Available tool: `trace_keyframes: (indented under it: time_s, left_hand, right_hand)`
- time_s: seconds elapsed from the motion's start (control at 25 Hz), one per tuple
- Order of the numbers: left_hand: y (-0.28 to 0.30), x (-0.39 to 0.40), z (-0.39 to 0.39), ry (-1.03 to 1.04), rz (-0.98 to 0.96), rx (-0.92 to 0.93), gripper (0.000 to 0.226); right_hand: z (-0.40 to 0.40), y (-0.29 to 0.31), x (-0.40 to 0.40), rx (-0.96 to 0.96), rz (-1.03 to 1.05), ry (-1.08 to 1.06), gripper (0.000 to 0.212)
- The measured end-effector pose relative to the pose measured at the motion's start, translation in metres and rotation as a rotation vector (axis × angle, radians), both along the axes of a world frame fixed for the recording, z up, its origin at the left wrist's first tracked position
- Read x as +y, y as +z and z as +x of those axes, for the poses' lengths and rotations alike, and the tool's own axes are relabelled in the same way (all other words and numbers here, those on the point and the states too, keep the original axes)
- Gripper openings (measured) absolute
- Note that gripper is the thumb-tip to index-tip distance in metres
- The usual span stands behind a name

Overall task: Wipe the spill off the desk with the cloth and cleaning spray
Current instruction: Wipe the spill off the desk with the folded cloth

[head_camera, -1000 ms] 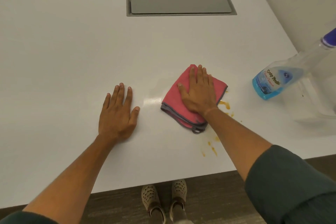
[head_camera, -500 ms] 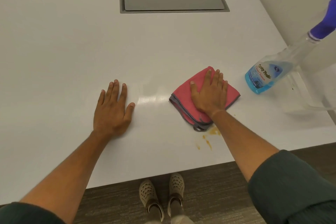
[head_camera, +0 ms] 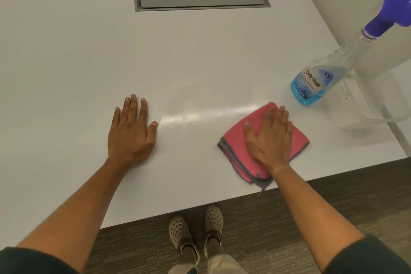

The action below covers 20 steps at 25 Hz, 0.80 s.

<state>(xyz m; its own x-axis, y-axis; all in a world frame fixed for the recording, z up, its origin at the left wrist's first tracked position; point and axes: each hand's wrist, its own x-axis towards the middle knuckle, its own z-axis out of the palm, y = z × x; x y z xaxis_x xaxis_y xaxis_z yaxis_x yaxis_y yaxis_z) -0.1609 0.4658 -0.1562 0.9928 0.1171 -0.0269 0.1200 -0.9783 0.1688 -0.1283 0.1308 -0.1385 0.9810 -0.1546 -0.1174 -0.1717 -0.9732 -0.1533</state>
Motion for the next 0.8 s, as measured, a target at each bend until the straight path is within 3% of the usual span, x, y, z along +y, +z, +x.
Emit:
trace_keyframes:
  time_s: [0.12,0.24,0.32,0.48,0.6,0.68,0.8]
  left_hand:
    - [-0.001,0.001,0.001,-0.007,0.006,0.008,0.07]
    - [0.0,0.004,0.0,-0.019,0.0,0.012,0.07]
    - [0.002,0.004,-0.001,-0.024,-0.01,0.019,0.071]
    - [0.002,0.003,-0.001,-0.007,-0.01,0.004,0.072]
    - [0.0,0.001,0.0,0.001,-0.002,0.001,0.071]
    - [-0.002,0.001,0.001,-0.004,0.006,-0.001,0.07]
    - [-0.001,0.004,0.0,-0.019,-0.004,0.006,0.07]
  right_hand:
    - [0.012,0.0,0.041,-0.001,-0.004,0.174,0.09]
    - [-0.036,0.003,0.057,0.043,0.002,0.437,0.09]
    - [-0.069,0.004,0.034,0.069,0.006,0.496,0.09]
    - [-0.046,0.003,-0.019,0.044,-0.022,0.201,0.09]
    - [0.012,0.003,0.007,0.017,-0.036,0.049,0.09]
    - [0.027,0.003,0.047,0.018,-0.022,0.174,0.09]
    - [-0.016,0.005,0.078,0.038,0.021,0.506,0.089]
